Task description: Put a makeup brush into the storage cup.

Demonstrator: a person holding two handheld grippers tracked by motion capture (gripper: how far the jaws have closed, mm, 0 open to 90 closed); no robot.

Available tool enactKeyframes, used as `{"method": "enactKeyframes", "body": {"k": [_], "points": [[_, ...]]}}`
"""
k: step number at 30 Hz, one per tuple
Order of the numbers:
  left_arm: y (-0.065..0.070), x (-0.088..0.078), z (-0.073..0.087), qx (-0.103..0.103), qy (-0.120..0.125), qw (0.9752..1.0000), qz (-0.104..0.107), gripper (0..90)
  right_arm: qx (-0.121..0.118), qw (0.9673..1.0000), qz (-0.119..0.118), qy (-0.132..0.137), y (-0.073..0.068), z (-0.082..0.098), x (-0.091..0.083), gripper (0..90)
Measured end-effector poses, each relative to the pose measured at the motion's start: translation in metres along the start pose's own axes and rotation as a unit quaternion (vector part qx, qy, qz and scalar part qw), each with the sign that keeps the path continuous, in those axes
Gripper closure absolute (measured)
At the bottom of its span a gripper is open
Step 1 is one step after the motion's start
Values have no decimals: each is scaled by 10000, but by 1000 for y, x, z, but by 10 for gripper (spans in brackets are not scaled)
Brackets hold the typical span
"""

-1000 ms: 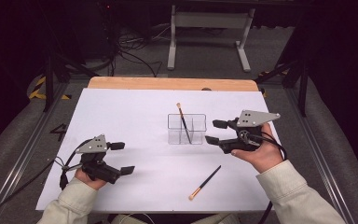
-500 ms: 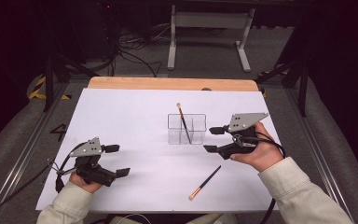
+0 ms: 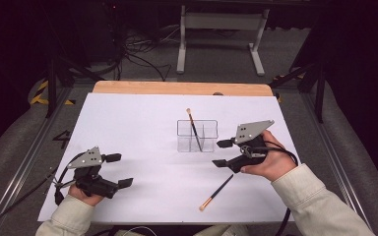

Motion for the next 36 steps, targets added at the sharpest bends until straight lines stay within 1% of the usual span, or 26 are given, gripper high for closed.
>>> {"method": "enactKeyframes", "body": {"k": [5, 8, 10, 12, 13, 14, 23, 27, 32, 36], "points": [[-1, 1, 0, 44, -17, 10000, 2, 37, -47, 9999, -39, -80, -1, 2, 2, 356], [-1, 0, -2, 65, 42, 10000, -50, 37, -23, 9998, -50, -176, -3, 6, 5, 343], [-1, -1, -2, 63, 50, 10000, -42, 37, -11, 9996, -81, -267, -4, 9, 7, 347], [-2, 1, -2, 56, 36, 10000, -26, 37, -53, 9992, -121, -378, -6, 12, 10, 347], [-2, 1, -2, 56, 36, 10000, -26, 37, -53, 9992, -121, -378, -6, 12, 10, 347], [-2, 1, -2, 64, 40, 10000, -25, 37, -70, 9988, -154, -458, -8, 14, 12, 349], [-2, 2, -3, 61, 64, 10000, -7, 37, -91, 9974, -203, -684, -11, 23, 17, 347], [-2, 3, -4, 79, 51, 10000, -13, 37, -137, 9964, -271, -798, -14, 27, 21, 345], [-2, 3, -4, 86, 65, 9999, -10, 37, -231, 9937, -356, -1036, -18, 33, 25, 349], [-2, 3, -3, 68, 63, 10000, -12, 37, -255, 9919, -432, -1168, -20, 35, 28, 356]]}}
Point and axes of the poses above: each handheld gripper's, and its own axes: x roughly forward along the jaws, z roughly out of its underside, y roughly to its right, the point moved 6 cm from there along x, roughly forward along the jaws, and after that the axes turned 5 degrees about -x, right-handed, at the moved point
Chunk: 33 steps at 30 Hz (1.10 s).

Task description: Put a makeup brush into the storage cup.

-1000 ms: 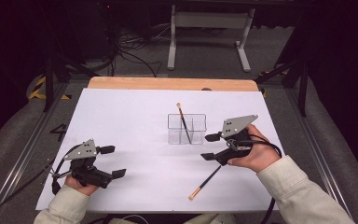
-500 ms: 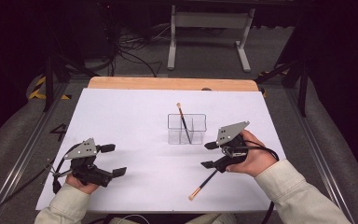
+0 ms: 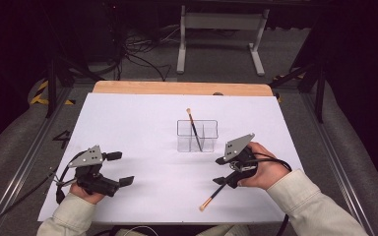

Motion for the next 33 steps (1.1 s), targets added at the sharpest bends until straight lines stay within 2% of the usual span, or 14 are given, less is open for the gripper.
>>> {"method": "enactKeyframes", "body": {"k": [8, 18, 28, 33], "points": [[0, 0, 0, 29, -10, 10000, -5, 39, -114, 9996, -110, -241, -4, 5, 7, 358], [0, 1, 1, 16, -38, 10000, -4, 39, -112, 9987, -202, -460, -6, 14, 17, 363], [0, 2, 1, 4, -46, 10000, 22, 40, -312, 9964, -324, -717, -10, 19, 26, 418], [0, 2, 1, -2, -58, 10000, 14, 40, -294, 9948, -388, -898, -12, 24, 31, 421]]}}
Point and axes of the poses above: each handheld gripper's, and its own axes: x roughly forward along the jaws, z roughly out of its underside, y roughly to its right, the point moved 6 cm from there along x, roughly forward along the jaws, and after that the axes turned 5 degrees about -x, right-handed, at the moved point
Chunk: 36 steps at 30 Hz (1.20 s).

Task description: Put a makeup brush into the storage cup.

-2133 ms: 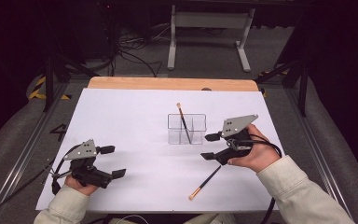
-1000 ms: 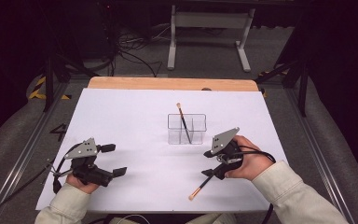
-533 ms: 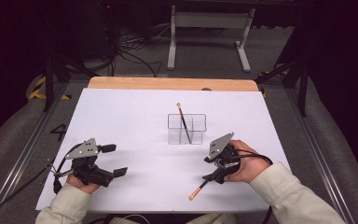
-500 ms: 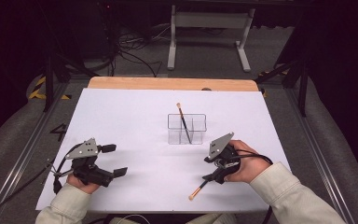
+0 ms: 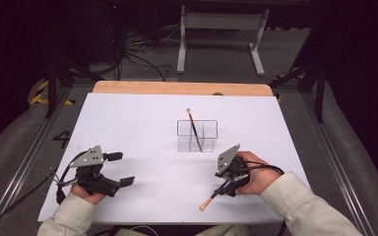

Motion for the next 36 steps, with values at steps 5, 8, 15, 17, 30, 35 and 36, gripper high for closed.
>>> {"method": "enactKeyframes", "body": {"k": [5, 8, 15, 17, 30, 35, 36], "points": [[0, 1, 1, 30, -43, 10000, -2, 41, 64, 9999, -38, -76, -1, 2, 4, 413], [0, 0, 1, 7, -16, 10000, -27, 41, 55, 9999, -37, -140, -2, 4, 5, 417], [0, -1, 2, 17, -35, 10000, -40, 43, -48, 9997, -49, -215, -1, 5, 8, 430], [0, -1, 2, -1, -35, 10000, -51, 43, -83, 9996, -56, -261, -1, 5, 8, 436], [-1, 0, 3, -13, -41, 10000, -36, 45, -182, 9990, -162, -363, -4, 4, 14, 472], [-1, 0, 3, -6, -38, 10000, -37, 45, -214, 9985, -192, -461, -5, 5, 15, 516], [-1, 0, 3, -5, -38, 10000, -36, 45, -231, 9984, -205, -463, -6, 5, 15, 524]]}}
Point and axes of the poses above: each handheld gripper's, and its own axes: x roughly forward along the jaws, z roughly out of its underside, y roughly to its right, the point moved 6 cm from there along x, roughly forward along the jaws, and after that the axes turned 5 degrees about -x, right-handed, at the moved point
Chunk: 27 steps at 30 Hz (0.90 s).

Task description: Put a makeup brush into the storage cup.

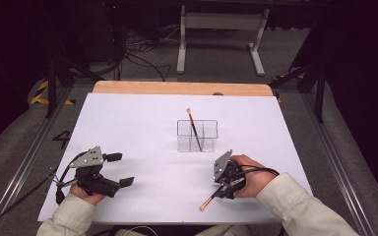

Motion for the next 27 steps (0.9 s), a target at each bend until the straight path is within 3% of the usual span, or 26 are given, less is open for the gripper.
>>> {"method": "enactKeyframes", "body": {"k": [17, 27], "points": [[0, 0, 0, -1, -1, 10000, 7, 45, -232, 9994, -32, -269, -2, 0, 5, 607], [0, 0, 0, -2, -11, 10000, 5, 46, -318, 9988, 6, -379, -3, 0, 4, 735]]}}
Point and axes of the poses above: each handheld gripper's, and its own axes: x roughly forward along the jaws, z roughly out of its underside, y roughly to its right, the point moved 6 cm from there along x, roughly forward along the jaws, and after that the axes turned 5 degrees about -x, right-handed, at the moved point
